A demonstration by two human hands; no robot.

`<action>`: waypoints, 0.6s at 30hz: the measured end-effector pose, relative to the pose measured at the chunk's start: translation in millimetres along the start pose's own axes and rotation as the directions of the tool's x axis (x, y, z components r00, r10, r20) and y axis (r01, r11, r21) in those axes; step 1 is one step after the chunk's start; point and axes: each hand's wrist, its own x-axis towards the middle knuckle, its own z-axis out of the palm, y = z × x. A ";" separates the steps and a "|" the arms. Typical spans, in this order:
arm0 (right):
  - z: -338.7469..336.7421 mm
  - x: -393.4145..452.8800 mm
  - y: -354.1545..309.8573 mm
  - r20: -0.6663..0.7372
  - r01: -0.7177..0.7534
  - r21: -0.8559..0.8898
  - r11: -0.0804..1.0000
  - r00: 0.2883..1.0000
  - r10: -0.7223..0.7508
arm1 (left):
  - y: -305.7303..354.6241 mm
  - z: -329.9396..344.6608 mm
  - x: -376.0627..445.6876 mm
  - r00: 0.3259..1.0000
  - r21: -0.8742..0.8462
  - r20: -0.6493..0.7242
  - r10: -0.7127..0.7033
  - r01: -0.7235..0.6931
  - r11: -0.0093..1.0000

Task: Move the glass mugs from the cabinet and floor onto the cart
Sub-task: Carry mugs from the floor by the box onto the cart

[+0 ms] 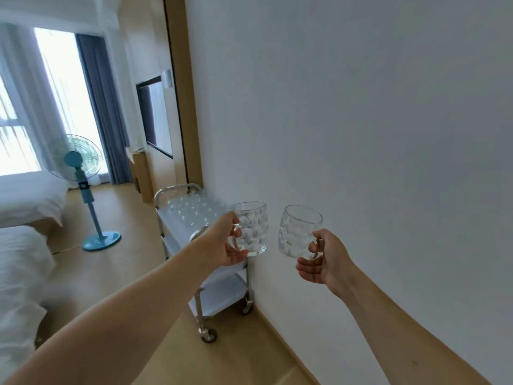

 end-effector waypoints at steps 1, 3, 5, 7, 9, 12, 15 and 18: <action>10.6 15.9 -5.0 0.035 -0.003 -0.007 1.000 0.999 0.004 | 7.2 -6.7 10.9 1.000 0.008 -0.027 -0.004 0.004 1.000; 28.7 45.6 -12.2 0.085 -0.011 -0.029 1.000 0.996 0.013 | 18.4 -17.7 30.9 0.997 0.005 -0.074 -0.009 0.010 1.000; 46.5 70.6 -17.2 0.119 -0.017 -0.052 0.998 0.993 0.023 | 26.7 -30.5 48.7 0.992 -0.007 -0.122 -0.024 0.024 1.000; 66.4 95.4 -18.8 0.158 -0.035 -0.078 0.996 0.986 0.047 | 32.1 -45.7 67.7 0.985 -0.028 -0.166 -0.036 0.032 0.999; 88.6 119.5 -17.8 0.197 -0.046 -0.109 0.993 0.978 0.067 | 35.5 -62.4 84.1 0.979 -0.050 -0.198 -0.042 0.033 0.998; 122.5 144.6 -13.6 0.243 -0.070 -0.132 0.989 0.965 0.101 | 36.7 -88.6 104.6 0.970 -0.091 -0.232 -0.067 0.047 0.995; 159.1 164.4 -4.5 0.269 -0.098 -0.163 0.982 0.953 0.139 | 37.3 -119.1 123.9 0.959 -0.130 -0.268 -0.090 0.056 0.990; 198.9 186.5 9.0 0.277 -0.113 -0.182 0.977 0.947 0.161 | 42.8 -153.1 149.2 0.951 -0.151 -0.292 -0.099 0.057 0.987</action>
